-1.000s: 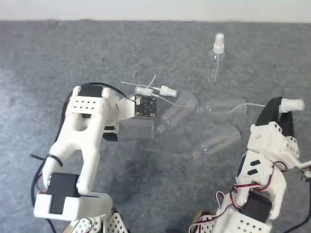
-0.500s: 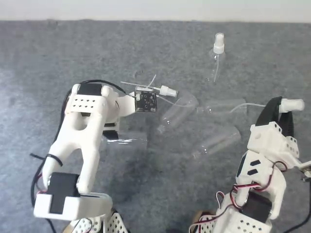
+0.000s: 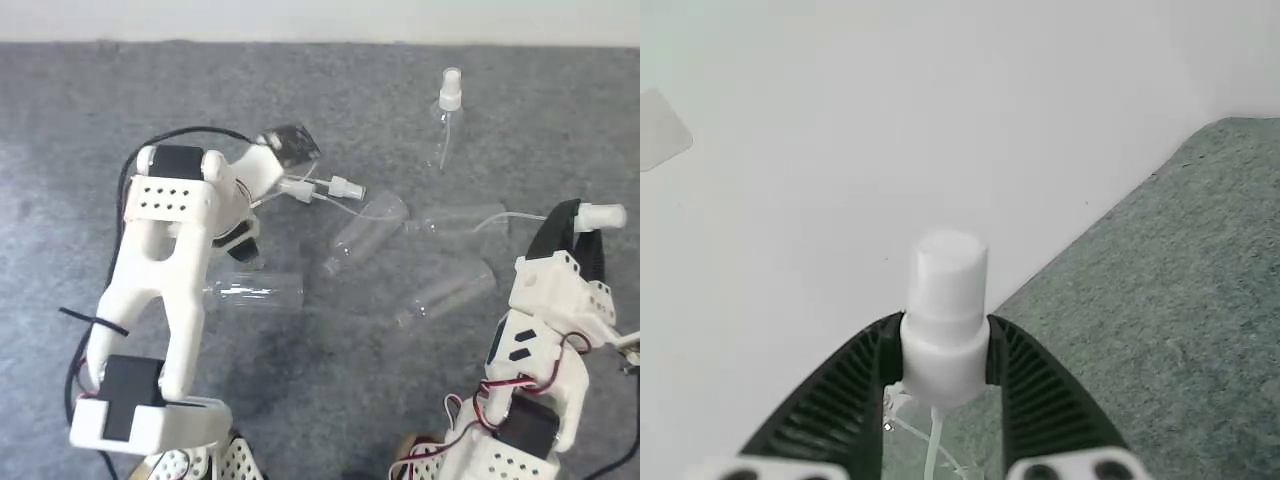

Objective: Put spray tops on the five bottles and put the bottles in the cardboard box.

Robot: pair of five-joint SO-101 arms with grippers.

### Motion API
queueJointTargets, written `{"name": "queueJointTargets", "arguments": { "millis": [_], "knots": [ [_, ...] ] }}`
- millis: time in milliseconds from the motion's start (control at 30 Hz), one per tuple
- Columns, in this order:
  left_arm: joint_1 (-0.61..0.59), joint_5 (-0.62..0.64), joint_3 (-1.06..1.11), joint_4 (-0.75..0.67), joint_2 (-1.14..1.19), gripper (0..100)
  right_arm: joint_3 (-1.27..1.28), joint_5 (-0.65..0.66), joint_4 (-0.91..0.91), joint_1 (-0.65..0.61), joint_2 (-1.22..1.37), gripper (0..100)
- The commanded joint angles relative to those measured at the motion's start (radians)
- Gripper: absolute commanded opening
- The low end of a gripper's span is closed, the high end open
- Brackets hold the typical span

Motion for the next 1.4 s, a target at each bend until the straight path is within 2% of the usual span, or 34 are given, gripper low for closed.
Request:
{"name": "queueJointTargets", "arguments": {
  "millis": [0,100,233,400,567,800,933,1133,1367],
  "knots": [
    [0.006,0.293,-0.041,0.021,-0.052,20,-0.008,0.000,-0.025,-0.013,-0.012,0.6],
    [0.006,0.505,-0.030,0.026,-0.054,20,-0.008,0.000,-0.025,-0.013,-0.012,0.6],
    [0.006,0.663,-0.025,0.032,-0.055,20,-0.008,0.000,-0.025,-0.013,-0.012,0.6],
    [0.018,0.853,-0.025,0.104,-0.048,20,-0.008,0.000,-0.025,-0.013,-0.012,0.6],
    [0.071,1.099,0.031,0.160,-0.046,20,-0.008,0.000,-0.025,-0.015,-0.012,0.6],
    [0.098,1.507,0.096,0.158,-0.046,20,-0.008,0.000,-0.025,-0.015,-0.012,0.6],
    [0.095,1.562,0.108,0.158,-0.046,24,-0.008,0.000,-0.025,-0.015,-0.012,0.6],
    [0.080,1.654,0.159,0.160,-0.046,53,-0.008,0.000,-0.025,-0.015,-0.012,0.6],
    [0.037,1.651,0.265,0.084,-0.044,55,-0.008,0.000,-0.025,-0.015,-0.012,0.6]
  ]
}}
